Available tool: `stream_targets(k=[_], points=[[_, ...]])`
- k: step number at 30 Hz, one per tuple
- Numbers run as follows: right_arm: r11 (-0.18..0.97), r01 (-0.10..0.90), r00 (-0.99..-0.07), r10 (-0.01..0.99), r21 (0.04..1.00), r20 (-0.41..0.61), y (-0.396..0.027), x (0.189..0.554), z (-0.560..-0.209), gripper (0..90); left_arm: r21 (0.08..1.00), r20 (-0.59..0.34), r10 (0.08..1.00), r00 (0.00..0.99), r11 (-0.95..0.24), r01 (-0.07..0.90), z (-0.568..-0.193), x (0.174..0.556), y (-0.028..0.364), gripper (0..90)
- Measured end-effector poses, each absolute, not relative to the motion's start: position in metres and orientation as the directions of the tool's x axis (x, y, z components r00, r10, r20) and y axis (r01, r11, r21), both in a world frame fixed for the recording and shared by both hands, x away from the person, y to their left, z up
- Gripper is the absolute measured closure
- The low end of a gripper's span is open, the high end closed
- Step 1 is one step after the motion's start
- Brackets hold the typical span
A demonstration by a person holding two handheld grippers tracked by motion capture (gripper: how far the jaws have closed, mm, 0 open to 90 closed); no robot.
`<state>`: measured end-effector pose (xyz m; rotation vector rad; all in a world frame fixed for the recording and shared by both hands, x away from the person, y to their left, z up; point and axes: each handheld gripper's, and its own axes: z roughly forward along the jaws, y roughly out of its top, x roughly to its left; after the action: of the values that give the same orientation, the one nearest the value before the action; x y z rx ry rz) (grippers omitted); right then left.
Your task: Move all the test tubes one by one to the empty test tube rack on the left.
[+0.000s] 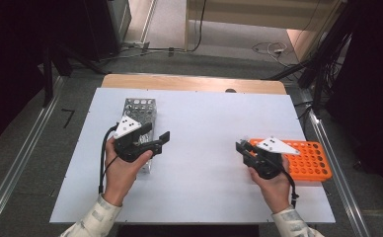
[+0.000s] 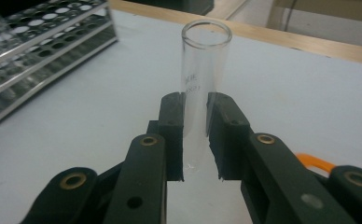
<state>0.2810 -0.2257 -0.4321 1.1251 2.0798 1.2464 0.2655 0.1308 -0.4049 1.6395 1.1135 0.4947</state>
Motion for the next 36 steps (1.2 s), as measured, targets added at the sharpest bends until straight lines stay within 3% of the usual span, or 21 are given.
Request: stream_targets(k=[6, 15, 28, 36], points=[[0.318, 0.384, -0.646, 0.763, 0.867, 0.006, -0.180, 0.284, -0.433, 73.5, 0.913, -0.192, 0.823, 0.535, -0.051, 0.406, -0.403, 0.261, 0.113, 30.1], [0.385, 0.378, -0.728, 0.685, 0.842, 0.013, -0.124, 0.288, -0.439, 73.4, 0.931, -0.147, 0.757, 0.637, -0.112, 0.348, -0.402, 0.254, 0.087, 37.4], [0.406, 0.341, -0.776, 0.630, 0.848, 0.011, -0.101, 0.281, -0.435, 73.5, 0.913, -0.045, 0.758, 0.650, -0.233, 0.335, -0.411, 0.256, 0.072, 71.0], [0.402, 0.345, -0.775, 0.631, 0.848, 0.016, -0.102, 0.281, -0.436, 73.4, 0.913, -0.025, 0.766, 0.642, -0.244, 0.326, -0.412, 0.257, 0.071, 76.3]])
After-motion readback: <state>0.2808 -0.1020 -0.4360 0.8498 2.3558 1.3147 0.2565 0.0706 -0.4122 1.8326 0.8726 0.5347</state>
